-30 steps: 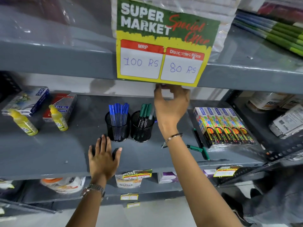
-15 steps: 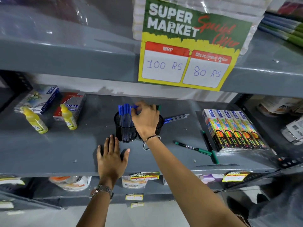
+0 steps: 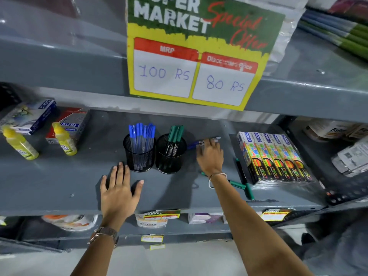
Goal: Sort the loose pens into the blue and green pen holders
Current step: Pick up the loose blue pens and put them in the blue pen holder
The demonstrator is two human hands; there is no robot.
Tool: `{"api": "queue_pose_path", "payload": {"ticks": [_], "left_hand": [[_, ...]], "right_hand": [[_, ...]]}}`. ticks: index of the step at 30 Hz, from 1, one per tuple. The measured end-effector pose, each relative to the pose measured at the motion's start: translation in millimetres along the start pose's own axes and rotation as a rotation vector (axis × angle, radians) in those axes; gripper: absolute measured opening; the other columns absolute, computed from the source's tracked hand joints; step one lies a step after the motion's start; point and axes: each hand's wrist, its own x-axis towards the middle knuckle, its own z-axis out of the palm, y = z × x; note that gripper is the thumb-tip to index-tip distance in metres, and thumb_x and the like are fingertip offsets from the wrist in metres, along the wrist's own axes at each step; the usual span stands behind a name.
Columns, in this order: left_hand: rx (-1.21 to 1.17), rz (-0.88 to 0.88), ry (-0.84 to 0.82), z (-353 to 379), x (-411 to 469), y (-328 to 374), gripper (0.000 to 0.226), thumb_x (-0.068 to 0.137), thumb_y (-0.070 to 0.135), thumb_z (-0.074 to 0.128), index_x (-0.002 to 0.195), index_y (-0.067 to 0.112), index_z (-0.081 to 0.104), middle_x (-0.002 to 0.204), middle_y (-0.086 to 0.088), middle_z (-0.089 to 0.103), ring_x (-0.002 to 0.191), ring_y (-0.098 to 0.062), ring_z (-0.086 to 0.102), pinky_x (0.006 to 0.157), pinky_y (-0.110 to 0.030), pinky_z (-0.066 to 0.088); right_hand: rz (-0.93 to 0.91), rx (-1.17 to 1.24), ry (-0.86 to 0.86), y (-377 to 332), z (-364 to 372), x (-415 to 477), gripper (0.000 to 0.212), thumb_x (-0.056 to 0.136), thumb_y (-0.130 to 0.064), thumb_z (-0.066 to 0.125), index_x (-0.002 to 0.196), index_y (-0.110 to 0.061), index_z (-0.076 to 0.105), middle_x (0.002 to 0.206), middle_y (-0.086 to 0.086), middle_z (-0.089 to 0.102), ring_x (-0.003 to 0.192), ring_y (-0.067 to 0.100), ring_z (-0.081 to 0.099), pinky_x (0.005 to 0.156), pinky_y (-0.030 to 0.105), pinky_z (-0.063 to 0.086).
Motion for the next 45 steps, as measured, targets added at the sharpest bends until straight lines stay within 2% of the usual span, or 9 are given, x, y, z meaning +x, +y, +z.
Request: {"api": "queue_pose_path", "payload": {"ticks": [5,10,15,20,26,30,36,40,45], "left_hand": [[0.027,-0.020,0.018,3,0,-2,0.075,0.088,0.058,0.020,0.135,0.004,0.044,0.143,-0.013,0.043,0.133,-0.027,0.036,0.107,-0.050,0.020],[0.035,-0.021,0.039,3,2,-1,0.073,0.087,0.056,0.025,0.135,0.005,0.043,0.143,-0.013,0.043,0.134,-0.027,0.035,0.106,-0.050,0.020],[0.050,-0.020,0.022,4,1,-1,0.074,0.088,0.058,0.022,0.137,0.005,0.041,0.145,-0.012,0.041,0.135,-0.027,0.033,0.107,-0.050,0.019],[0.038,-0.024,0.022,3,0,0,0.074,0.088,0.058,0.022,0.139,0.006,0.039,0.146,-0.012,0.039,0.137,-0.026,0.030,0.109,-0.050,0.019],[0.037,-0.020,0.023,1,1,0,0.076,0.088,0.059,0.020,0.139,0.006,0.039,0.147,-0.012,0.038,0.137,-0.026,0.030,0.109,-0.049,0.018],[0.033,-0.020,0.014,0,0,0,0.076,0.088,0.059,0.019,0.139,0.006,0.038,0.147,-0.012,0.037,0.137,-0.026,0.029,0.109,-0.050,0.018],[0.012,-0.006,-0.004,-4,-1,0,0.077,0.088,0.059,0.019,0.138,0.005,0.040,0.146,-0.013,0.039,0.136,-0.028,0.032,0.108,-0.050,0.019],[-0.011,0.006,-0.010,-5,-2,1,0.077,0.087,0.058,0.018,0.137,0.003,0.040,0.146,-0.014,0.039,0.136,-0.029,0.032,0.109,-0.050,0.018],[-0.022,0.015,-0.017,-9,-3,-1,0.082,0.086,0.062,0.006,0.145,0.007,0.022,0.154,-0.009,0.020,0.142,-0.022,0.015,0.113,-0.046,0.005]], "right_hand": [[-0.149,-0.126,-0.188,22,15,8,0.040,0.091,-0.017,0.046,0.130,-0.008,0.045,0.131,0.015,0.052,0.116,0.036,0.047,0.092,0.044,0.039],[-0.245,-0.192,-0.123,30,15,11,0.027,0.082,-0.010,0.058,0.107,-0.003,0.061,0.107,0.022,0.063,0.097,0.042,0.057,0.077,0.046,0.047],[-0.244,-0.242,-0.068,41,8,-5,0.020,0.077,-0.022,0.066,0.089,-0.006,0.062,0.094,0.020,0.061,0.091,0.040,0.057,0.073,0.044,0.047],[-0.362,-0.151,-0.170,40,5,-4,0.028,0.085,-0.026,0.060,0.109,-0.013,0.061,0.109,0.009,0.063,0.106,0.032,0.051,0.087,0.039,0.037],[-0.318,-0.067,-0.208,40,6,-8,0.018,0.084,-0.031,0.062,0.096,-0.018,0.064,0.101,0.004,0.064,0.103,0.027,0.049,0.084,0.037,0.032],[-0.287,0.049,-0.121,42,-4,-18,0.014,0.082,-0.028,0.065,0.089,-0.016,0.064,0.093,0.004,0.069,0.096,0.027,0.056,0.079,0.034,0.032],[-0.072,0.380,0.146,16,-47,-27,0.013,0.078,-0.030,0.072,0.085,-0.020,0.068,0.083,0.003,0.073,0.077,0.022,0.066,0.066,0.037,0.052],[-0.014,0.777,0.236,-35,-85,-28,0.017,0.076,-0.020,0.075,0.072,-0.030,0.062,0.069,-0.014,0.066,0.061,0.002,0.061,0.062,0.021,0.051],[-0.069,1.096,0.234,-118,-101,-26,0.024,0.073,-0.011,0.077,0.069,-0.026,0.059,0.068,-0.010,0.065,0.062,0.002,0.061,0.059,0.013,0.047]]}}
